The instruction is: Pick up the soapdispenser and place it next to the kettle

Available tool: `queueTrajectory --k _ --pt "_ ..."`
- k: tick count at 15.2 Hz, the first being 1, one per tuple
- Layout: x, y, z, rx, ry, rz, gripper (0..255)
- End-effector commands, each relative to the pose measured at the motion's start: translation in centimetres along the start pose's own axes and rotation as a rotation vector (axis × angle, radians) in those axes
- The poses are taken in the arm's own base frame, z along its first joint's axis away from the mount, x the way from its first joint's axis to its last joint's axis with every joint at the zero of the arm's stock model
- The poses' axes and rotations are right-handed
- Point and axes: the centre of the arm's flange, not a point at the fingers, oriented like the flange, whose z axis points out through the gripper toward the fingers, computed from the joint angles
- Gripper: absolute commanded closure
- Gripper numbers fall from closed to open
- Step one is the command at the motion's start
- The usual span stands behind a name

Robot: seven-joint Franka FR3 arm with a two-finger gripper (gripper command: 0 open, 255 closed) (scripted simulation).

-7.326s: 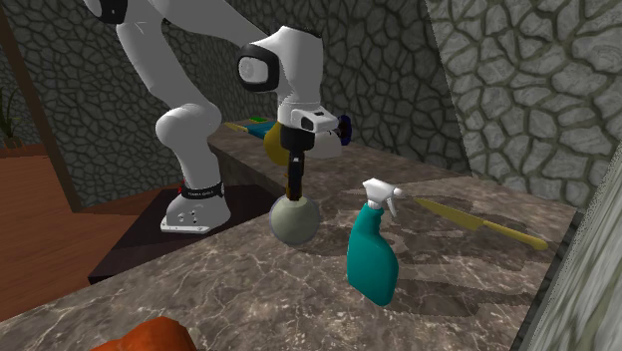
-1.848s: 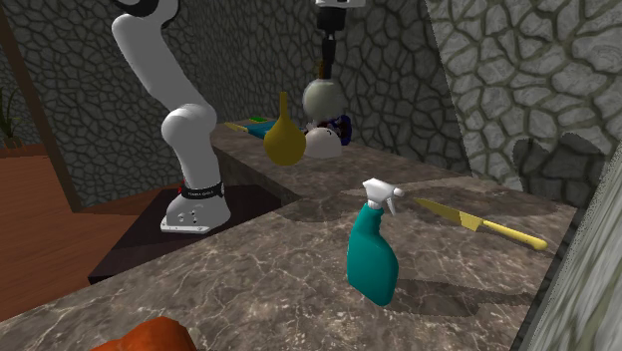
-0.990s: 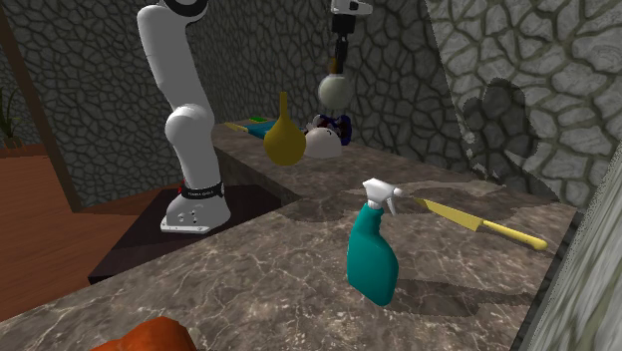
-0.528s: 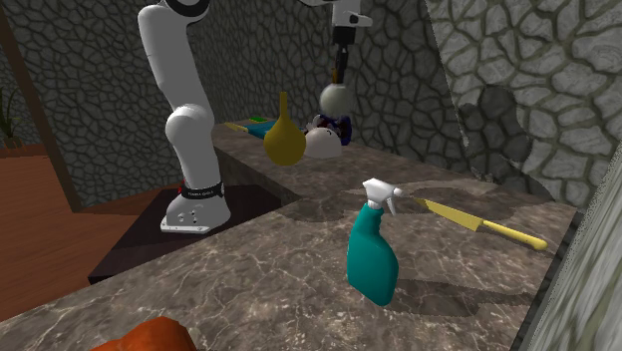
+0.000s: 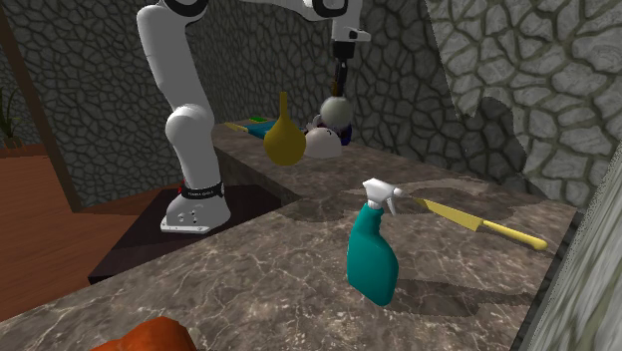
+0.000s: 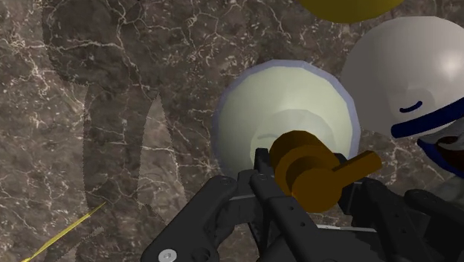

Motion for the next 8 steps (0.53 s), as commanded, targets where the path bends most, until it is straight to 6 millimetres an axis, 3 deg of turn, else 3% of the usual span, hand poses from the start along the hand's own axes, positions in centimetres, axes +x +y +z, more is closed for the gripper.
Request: queueTrajectory --k 1,8 --pt "0.1 -0.1 1.0 0.000 0.001 0.000 255" --pt "0.3 0.1 4.7 0.000 0.001 0.000 255"
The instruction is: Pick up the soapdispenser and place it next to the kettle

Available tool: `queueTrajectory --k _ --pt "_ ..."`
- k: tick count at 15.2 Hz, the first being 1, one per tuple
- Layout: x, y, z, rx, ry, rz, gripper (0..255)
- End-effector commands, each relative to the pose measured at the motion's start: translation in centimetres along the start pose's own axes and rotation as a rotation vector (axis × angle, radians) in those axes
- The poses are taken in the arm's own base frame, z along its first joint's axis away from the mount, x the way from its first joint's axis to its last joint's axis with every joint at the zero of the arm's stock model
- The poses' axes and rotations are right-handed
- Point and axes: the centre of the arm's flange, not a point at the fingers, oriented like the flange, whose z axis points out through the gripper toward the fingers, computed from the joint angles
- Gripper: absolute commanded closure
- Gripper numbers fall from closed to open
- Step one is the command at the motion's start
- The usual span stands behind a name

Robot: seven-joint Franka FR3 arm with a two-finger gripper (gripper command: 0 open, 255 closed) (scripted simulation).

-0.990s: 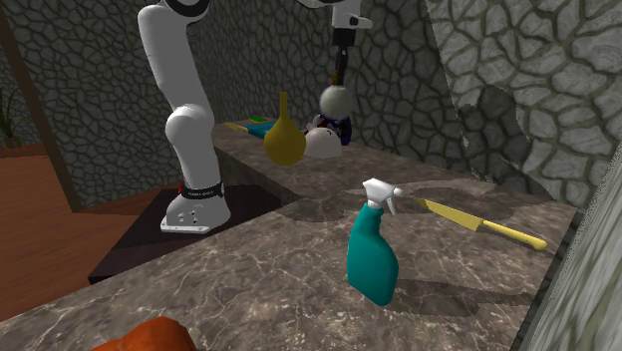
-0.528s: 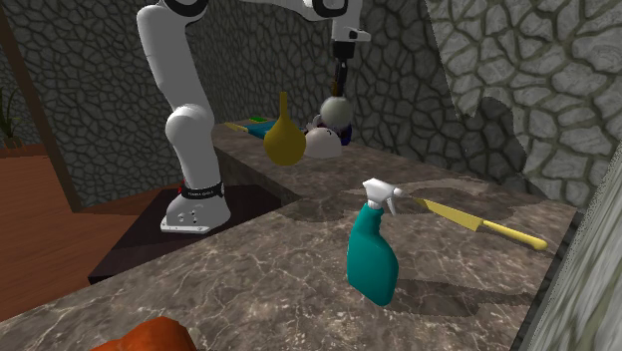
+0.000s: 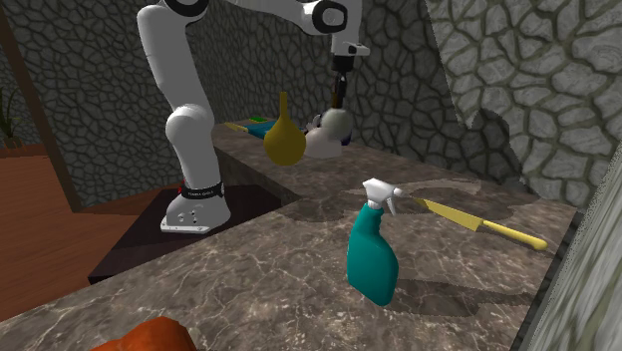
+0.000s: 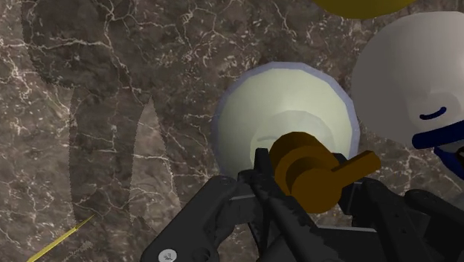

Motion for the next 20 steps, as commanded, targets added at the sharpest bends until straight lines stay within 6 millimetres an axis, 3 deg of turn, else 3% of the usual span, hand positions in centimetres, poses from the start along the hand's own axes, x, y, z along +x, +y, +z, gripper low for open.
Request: queueTrajectory --k 1,20 --pt "0.1 0.0 1.0 0.000 0.001 0.000 255" --pt "0.7 0.4 11.0 0.000 0.001 0.000 255"
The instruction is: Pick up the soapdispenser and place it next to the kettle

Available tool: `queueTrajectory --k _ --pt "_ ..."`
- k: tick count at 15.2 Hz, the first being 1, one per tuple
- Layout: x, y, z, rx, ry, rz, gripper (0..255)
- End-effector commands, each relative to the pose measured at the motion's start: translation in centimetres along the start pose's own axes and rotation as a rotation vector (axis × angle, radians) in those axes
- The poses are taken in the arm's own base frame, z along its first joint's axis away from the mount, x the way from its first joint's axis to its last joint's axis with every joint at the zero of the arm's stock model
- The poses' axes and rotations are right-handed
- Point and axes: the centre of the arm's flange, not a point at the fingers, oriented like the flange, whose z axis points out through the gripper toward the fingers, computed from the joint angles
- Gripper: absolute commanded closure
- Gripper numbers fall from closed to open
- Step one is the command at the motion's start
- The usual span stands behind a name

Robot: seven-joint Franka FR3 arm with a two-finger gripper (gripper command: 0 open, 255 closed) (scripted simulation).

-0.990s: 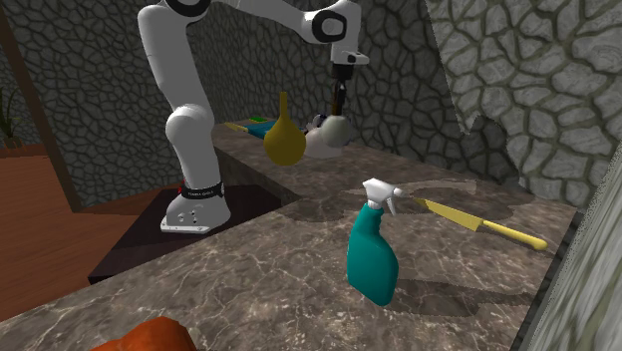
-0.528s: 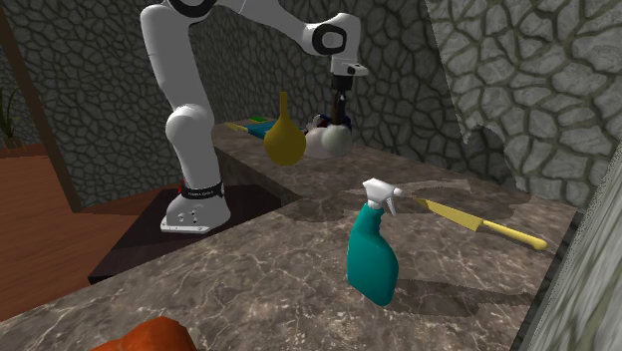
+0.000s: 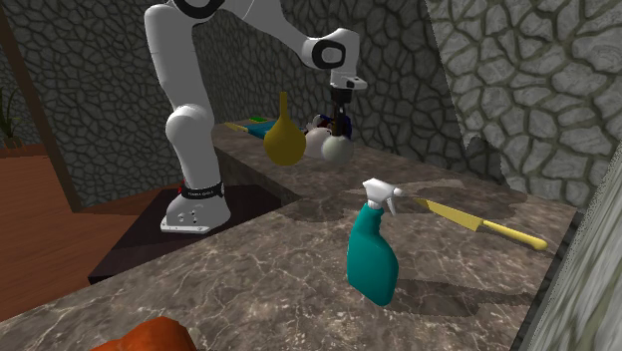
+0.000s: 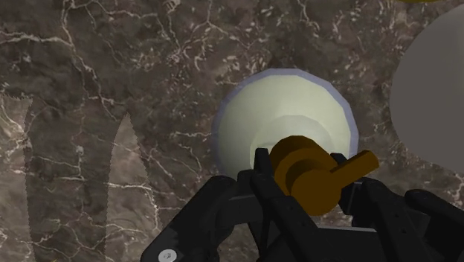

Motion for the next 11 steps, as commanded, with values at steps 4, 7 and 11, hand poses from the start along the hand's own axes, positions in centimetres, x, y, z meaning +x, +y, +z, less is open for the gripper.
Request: queueTrajectory --k 4,7,11 --pt "0.15 -0.01 1.86 0.000 0.001 0.000 255" --pt "0.15 -0.01 1.86 0.000 0.001 0.000 255" --pt "0.15 -0.01 1.86 0.000 0.001 0.000 0"
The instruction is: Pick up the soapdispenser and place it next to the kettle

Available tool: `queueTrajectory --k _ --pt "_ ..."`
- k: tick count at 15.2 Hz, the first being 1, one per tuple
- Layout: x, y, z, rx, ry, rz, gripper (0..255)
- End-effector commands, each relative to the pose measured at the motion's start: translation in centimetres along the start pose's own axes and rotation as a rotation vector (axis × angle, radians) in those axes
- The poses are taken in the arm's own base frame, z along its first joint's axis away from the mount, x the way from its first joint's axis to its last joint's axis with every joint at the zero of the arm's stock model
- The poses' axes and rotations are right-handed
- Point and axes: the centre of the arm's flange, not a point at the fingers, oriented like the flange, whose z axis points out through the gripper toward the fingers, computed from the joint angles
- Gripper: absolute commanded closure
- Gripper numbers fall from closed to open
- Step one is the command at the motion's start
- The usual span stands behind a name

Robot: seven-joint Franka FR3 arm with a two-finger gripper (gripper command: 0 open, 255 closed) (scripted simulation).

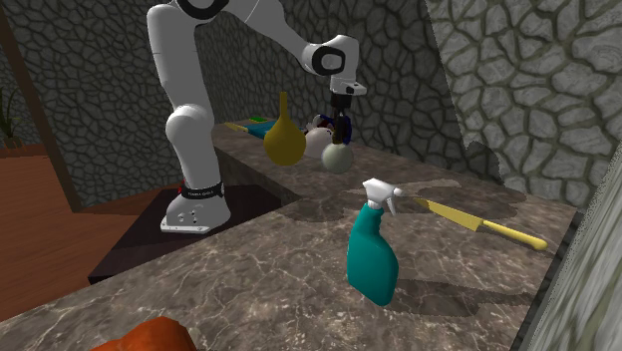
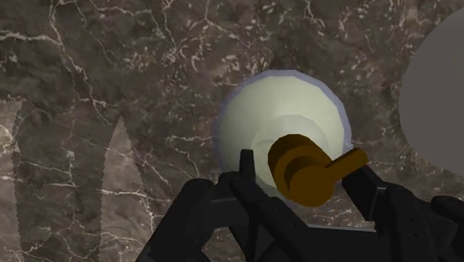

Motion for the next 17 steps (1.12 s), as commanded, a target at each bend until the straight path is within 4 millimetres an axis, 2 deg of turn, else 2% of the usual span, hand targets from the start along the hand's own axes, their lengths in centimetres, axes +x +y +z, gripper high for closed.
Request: queueTrajectory --k 1,5,9,17 --pt "0.0 0.0 0.0 0.000 0.000 0.000 0" --pt "0.0 0.0 0.0 0.000 0.000 0.000 0" --pt "0.0 0.0 -5.0 0.000 0.000 0.000 0" --pt "0.0 0.0 -5.0 0.000 0.000 0.000 0"
